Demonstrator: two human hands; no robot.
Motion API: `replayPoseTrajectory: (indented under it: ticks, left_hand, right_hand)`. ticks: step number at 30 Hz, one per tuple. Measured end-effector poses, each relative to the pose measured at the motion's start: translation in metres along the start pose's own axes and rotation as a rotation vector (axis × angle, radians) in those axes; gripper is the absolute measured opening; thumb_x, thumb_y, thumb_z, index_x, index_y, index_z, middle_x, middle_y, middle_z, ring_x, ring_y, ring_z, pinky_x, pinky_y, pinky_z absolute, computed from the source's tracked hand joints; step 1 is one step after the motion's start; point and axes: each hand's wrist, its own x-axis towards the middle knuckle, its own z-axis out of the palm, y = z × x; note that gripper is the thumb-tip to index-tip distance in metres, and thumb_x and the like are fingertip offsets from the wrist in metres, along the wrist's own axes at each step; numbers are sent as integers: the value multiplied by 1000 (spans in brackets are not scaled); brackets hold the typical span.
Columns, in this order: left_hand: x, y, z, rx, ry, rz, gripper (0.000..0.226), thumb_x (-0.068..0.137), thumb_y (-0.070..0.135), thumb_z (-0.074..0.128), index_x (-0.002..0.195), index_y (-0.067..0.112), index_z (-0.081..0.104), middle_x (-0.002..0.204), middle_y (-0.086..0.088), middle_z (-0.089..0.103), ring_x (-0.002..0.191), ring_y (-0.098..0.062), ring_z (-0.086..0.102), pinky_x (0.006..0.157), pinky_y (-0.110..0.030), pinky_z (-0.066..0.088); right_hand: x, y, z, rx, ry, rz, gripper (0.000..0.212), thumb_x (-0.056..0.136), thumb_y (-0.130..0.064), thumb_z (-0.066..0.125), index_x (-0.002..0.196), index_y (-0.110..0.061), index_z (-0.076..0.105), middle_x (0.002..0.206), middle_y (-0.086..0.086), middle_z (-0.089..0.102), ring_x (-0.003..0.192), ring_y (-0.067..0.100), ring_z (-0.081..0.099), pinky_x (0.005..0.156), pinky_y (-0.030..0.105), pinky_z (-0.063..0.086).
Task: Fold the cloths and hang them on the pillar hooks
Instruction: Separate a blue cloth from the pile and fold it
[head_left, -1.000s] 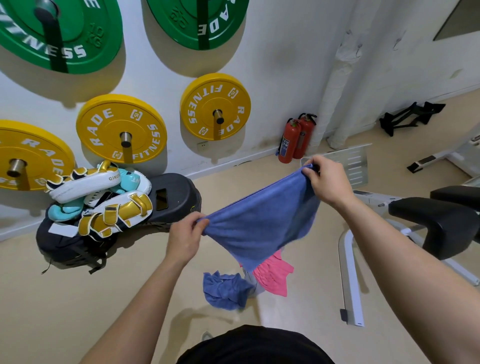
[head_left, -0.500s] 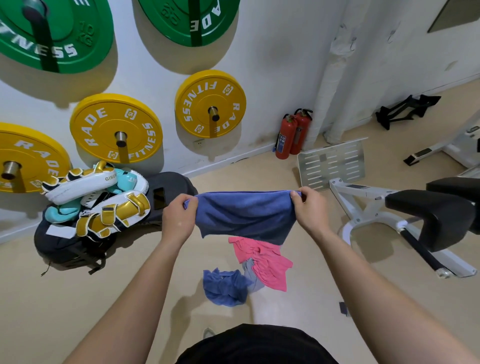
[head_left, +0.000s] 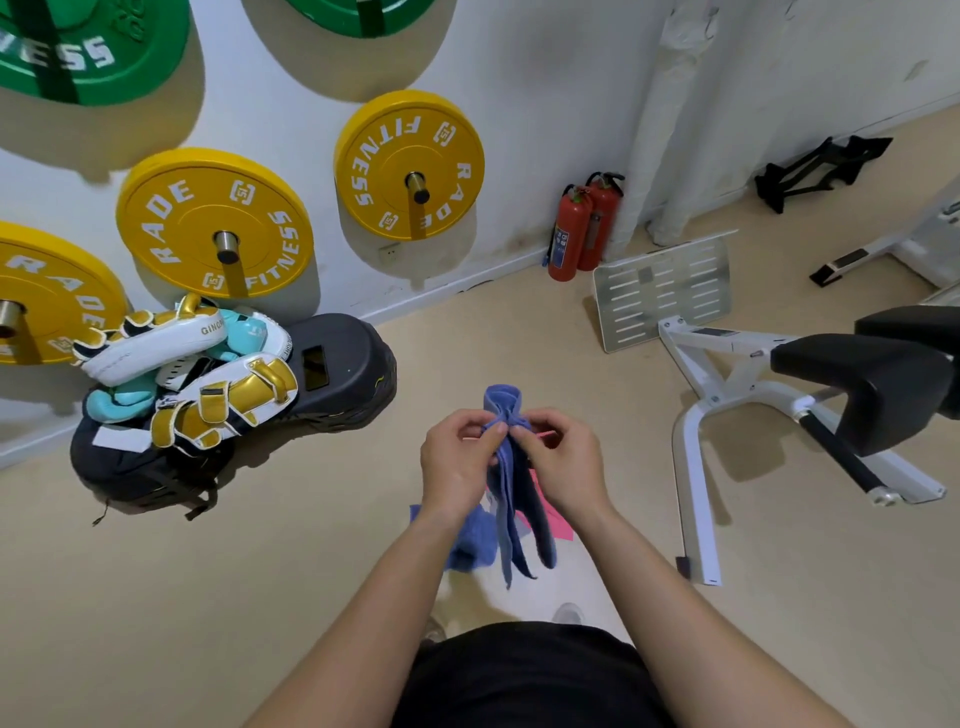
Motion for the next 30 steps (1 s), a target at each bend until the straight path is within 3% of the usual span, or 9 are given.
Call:
replayPoseTrajectory:
  ticks: [5,9,15,21,24,26,30]
  left_hand:
    - [-4,-10,-2,63,-28,16,20,88,10,70,91,29,73,80,2,75,75,-13,73,83,-44,60]
    - [-6,-11,-7,96,-35,2,24,89,8,66,107,20,76,90,3,78,86,-16,74,90,-41,58]
    - [-4,1,-19,6,-146,-49,40,87,-5,53,117,13,72,102,-4,77,94,-9,74,91,-32,58]
    - [-9,14,-31,-90,-296,-45,44,88,-14,49,119,9,70,104,-7,76,97,-13,73,84,-22,57]
    - [-1,12,-48,168,-192,151,31,85,1,62,104,23,74,91,6,75,85,-7,69,78,-22,52]
    - [11,6,-63,474,-78,313,30,80,14,70,102,34,71,93,13,65,90,-9,59,80,-24,48]
    - [27,-2,-85,892,-178,400,29,80,29,73,107,41,70,109,11,49,106,-14,40,85,-30,44]
  right_hand:
    - [-12,5,3,-53,-41,-52,19,89,-8,66,100,-18,78,92,-10,75,83,4,68,78,20,51]
    - [-13,1,5,-98,-69,-92,20,86,-16,72,104,-23,77,96,-10,70,91,5,66,85,21,51]
    - [-3,-6,6,-174,-66,-140,25,75,-22,83,98,-26,72,98,-7,65,87,4,63,78,20,52]
    - [6,-11,2,-240,-77,-217,15,83,-18,73,88,-31,69,92,-12,66,83,4,62,72,22,52]
    - [10,-13,-3,-232,-110,-223,18,86,-12,65,88,-30,70,92,-13,67,85,5,63,74,22,52]
    - [12,-15,-7,-221,-138,-233,20,88,-9,63,89,-28,70,95,-12,68,85,5,63,74,21,52]
    - [15,-18,-13,-228,-183,-260,18,90,-8,61,93,-23,71,98,-11,69,87,7,64,76,22,53]
